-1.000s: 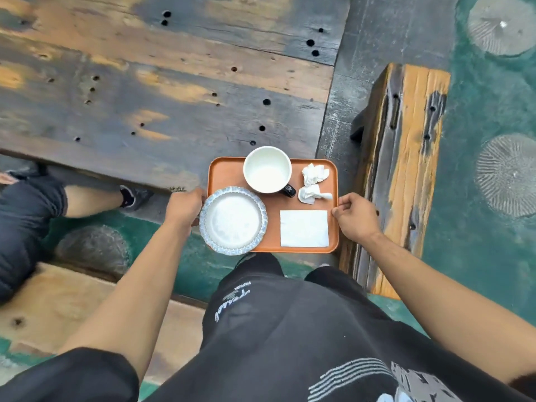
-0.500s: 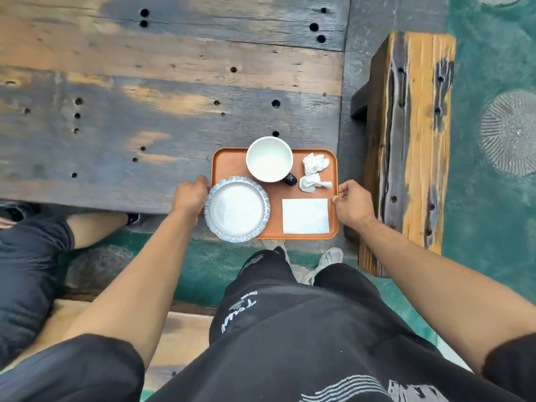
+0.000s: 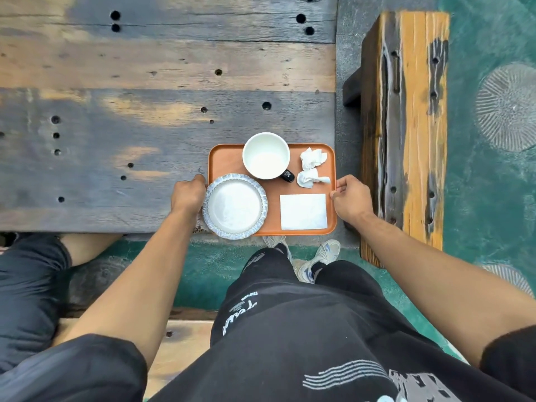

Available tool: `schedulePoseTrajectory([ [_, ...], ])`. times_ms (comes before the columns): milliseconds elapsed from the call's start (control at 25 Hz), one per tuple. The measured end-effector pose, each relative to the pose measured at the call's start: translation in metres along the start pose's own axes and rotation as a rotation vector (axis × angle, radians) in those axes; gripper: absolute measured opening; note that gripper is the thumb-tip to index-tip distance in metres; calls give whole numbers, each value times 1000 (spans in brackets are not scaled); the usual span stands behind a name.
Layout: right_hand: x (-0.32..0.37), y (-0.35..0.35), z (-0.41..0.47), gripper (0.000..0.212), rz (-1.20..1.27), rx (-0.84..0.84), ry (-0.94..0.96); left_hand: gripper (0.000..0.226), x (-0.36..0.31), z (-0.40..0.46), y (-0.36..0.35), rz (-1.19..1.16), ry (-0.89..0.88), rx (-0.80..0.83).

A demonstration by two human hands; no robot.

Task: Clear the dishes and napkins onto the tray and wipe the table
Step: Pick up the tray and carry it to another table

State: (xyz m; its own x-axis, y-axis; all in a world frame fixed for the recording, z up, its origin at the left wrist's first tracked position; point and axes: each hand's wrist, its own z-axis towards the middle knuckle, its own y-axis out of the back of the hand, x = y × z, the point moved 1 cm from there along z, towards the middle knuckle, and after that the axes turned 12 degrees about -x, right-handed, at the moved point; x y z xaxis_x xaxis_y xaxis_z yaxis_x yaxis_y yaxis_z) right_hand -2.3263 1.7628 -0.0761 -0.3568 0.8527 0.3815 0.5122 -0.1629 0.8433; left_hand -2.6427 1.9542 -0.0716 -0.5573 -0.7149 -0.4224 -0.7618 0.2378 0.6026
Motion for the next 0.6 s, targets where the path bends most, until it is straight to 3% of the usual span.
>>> schedulePoseTrajectory([
  [600, 6, -13, 2, 5, 5, -18, -24, 37, -3, 18, -3, -15, 30, -6],
])
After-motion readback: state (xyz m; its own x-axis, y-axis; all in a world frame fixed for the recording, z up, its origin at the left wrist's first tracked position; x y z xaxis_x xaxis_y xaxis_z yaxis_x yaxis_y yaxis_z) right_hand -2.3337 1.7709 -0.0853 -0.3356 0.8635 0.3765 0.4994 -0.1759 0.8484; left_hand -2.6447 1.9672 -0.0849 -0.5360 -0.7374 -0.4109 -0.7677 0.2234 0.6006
